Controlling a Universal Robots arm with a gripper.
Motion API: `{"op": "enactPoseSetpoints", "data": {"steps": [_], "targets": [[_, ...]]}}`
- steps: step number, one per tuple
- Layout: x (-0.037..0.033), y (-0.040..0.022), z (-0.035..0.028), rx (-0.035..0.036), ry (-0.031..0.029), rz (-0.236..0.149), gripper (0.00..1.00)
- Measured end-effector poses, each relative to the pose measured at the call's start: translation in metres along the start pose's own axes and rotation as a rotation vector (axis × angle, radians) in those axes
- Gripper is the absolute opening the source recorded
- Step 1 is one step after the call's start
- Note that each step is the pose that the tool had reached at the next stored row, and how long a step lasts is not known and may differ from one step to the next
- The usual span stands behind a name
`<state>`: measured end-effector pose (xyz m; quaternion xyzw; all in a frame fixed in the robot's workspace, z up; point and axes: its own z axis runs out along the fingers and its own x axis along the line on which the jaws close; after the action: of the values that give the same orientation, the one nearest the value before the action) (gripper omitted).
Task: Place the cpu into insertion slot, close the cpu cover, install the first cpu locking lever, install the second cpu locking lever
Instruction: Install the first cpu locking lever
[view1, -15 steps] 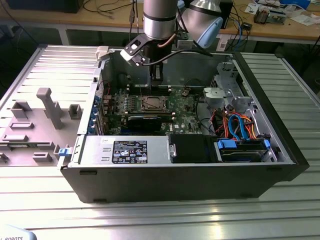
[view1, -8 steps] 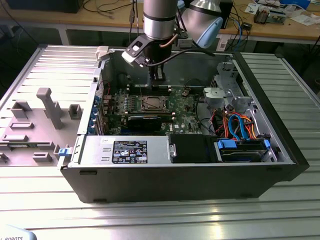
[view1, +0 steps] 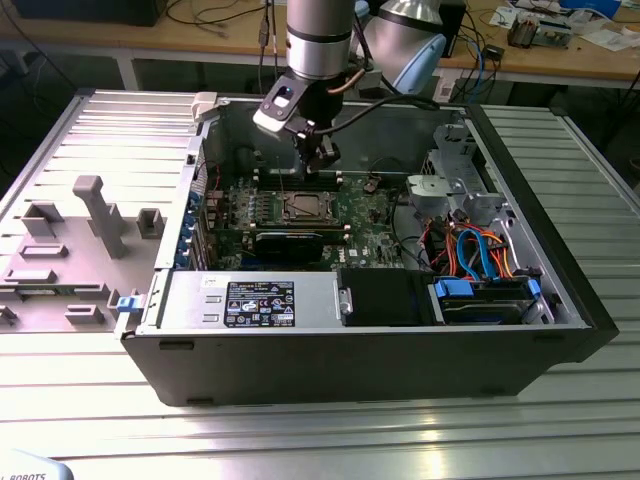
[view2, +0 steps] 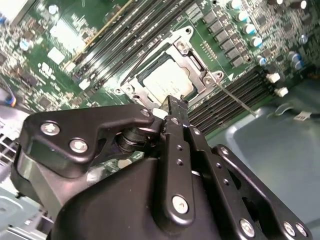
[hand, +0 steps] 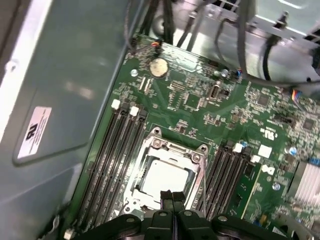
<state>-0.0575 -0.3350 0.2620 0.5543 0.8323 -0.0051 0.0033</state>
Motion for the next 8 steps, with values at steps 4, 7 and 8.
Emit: {"op": "enactPoseSetpoints", "data": {"steps": [4,7,8], "targets": [[0.0000,0.0000,0.0000,-0.0009,-0.0003,-0.075,0.11],[0.0000,0.0000,0.0000,-0.0016,-0.0008,-0.152,0.11],[0.0000,0.0000,0.0000,-0.0018,-0.0010,-0.172,0.11]]}}
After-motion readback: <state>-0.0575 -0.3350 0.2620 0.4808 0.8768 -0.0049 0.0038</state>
